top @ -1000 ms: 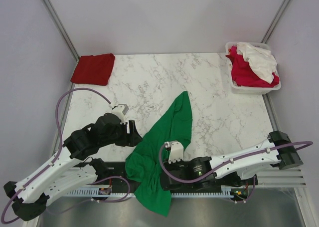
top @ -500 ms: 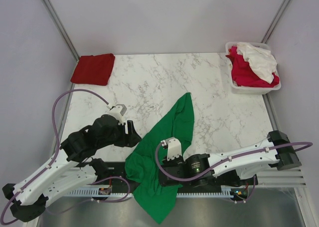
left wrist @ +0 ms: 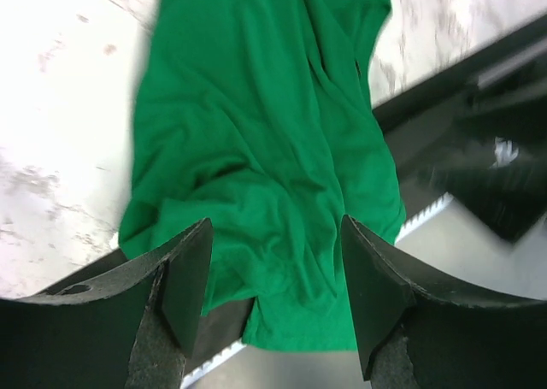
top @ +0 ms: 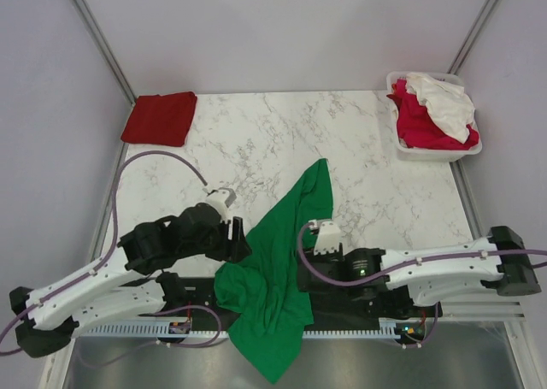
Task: Fold and stack the t-shirts
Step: Flatten the tshirt out
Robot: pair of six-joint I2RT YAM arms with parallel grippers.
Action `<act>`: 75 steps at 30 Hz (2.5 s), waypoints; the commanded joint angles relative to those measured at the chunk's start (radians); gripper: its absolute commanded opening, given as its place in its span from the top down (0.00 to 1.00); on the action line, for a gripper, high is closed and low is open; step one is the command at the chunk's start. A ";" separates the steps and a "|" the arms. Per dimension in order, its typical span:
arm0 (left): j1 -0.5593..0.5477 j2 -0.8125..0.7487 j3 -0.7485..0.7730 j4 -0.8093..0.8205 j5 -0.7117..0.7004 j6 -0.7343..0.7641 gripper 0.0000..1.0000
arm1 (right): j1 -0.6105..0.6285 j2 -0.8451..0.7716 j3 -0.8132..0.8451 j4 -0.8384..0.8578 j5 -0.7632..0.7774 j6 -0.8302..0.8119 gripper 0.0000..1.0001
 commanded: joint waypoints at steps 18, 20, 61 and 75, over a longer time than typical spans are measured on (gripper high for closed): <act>-0.209 0.067 -0.021 -0.018 -0.146 -0.144 0.30 | 0.115 -0.034 -0.379 0.510 -0.216 0.187 0.59; -0.209 0.042 -0.031 -0.026 -0.149 -0.148 0.30 | 0.118 -0.051 -0.388 0.510 -0.216 0.195 0.59; -0.210 0.061 -0.039 -0.029 -0.169 -0.164 0.30 | 0.284 -0.069 -0.456 0.496 -0.058 0.356 0.73; -0.210 0.006 0.140 -0.164 -0.197 -0.141 0.30 | 0.279 -0.207 0.019 -0.098 0.149 0.194 1.00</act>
